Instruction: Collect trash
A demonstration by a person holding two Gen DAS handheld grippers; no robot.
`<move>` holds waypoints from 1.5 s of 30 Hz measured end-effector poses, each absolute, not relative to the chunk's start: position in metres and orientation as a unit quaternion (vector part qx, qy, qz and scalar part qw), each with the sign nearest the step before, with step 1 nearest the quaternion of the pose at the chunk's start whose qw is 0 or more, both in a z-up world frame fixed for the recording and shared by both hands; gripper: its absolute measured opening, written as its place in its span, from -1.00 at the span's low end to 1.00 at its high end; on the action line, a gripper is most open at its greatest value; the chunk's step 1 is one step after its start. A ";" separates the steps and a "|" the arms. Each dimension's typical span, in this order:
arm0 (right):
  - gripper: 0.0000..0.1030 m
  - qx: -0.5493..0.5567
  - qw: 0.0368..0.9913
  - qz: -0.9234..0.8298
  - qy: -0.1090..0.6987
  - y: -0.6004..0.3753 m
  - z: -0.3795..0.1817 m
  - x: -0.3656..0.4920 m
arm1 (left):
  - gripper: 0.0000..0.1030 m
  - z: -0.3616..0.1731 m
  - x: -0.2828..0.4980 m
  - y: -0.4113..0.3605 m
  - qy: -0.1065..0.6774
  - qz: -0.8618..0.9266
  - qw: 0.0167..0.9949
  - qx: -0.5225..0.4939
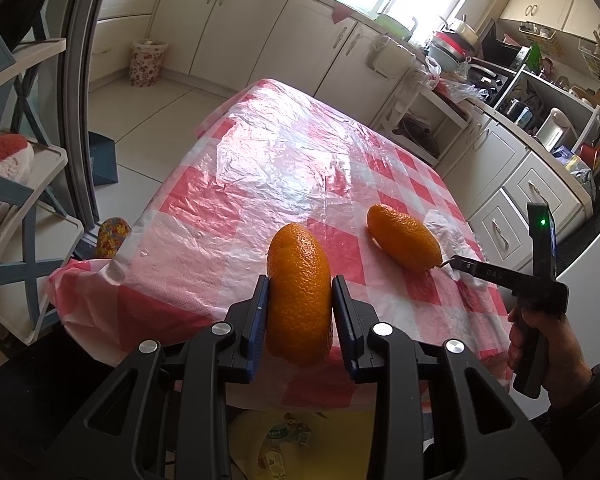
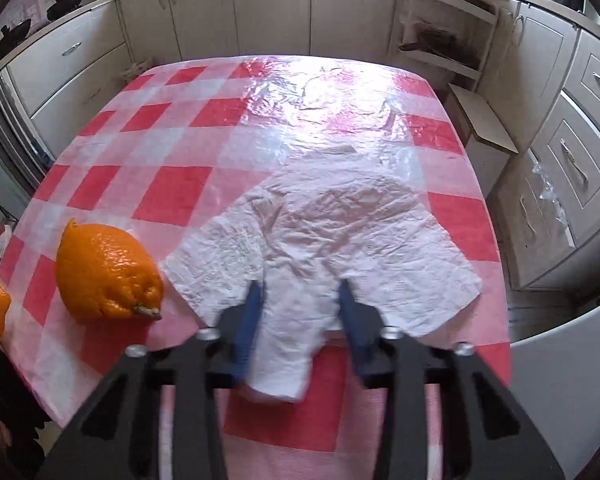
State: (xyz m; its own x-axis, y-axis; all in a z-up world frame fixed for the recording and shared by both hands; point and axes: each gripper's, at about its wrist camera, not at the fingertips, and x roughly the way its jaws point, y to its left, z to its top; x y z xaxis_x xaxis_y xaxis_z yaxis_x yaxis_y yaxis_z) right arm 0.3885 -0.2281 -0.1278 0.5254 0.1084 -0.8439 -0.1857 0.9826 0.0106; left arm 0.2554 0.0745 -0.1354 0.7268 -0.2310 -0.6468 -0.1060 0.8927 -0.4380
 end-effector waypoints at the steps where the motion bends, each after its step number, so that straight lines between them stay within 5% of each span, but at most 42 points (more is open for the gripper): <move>1: -0.87 -0.028 0.873 0.085 0.480 -0.232 -0.128 0.389 | -0.43 -0.134 0.255 0.073 0.366 -0.036 0.901 -0.228; 8: -0.88 0.082 0.890 0.119 0.432 -0.254 -0.085 0.371 | -0.43 -0.112 0.241 0.066 0.345 -0.051 0.911 -0.220; 19: -0.88 0.096 0.905 0.239 0.340 -0.229 -0.031 0.251 | -0.43 -0.082 0.193 0.035 0.332 -0.083 0.923 -0.178; 37: -0.85 -0.062 0.809 0.253 0.527 -0.148 -0.154 0.168 | -0.43 -0.100 0.141 -0.021 0.380 -0.135 0.908 -0.110; 42: -0.84 -0.087 0.782 0.241 0.568 -0.137 -0.183 0.173 | -0.42 -0.140 0.154 -0.028 0.454 -0.138 0.872 -0.117; 43: -0.78 -0.093 0.774 0.237 0.580 -0.135 -0.192 0.175 | -0.42 -0.151 0.159 -0.033 0.478 -0.142 0.859 -0.114; 45: -0.27 -0.106 0.759 0.223 0.603 -0.133 -0.209 0.180 | -0.42 -0.168 0.164 -0.039 0.509 -0.143 0.841 -0.111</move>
State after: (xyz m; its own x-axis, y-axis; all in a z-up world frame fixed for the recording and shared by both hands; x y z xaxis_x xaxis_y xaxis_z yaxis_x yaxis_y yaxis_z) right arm 0.1795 -0.1328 -0.2088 0.1737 0.2119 -0.9617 -0.4663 0.8779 0.1092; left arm 0.1640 -0.0394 -0.1683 0.4406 -0.3537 -0.8251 0.1266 0.9344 -0.3330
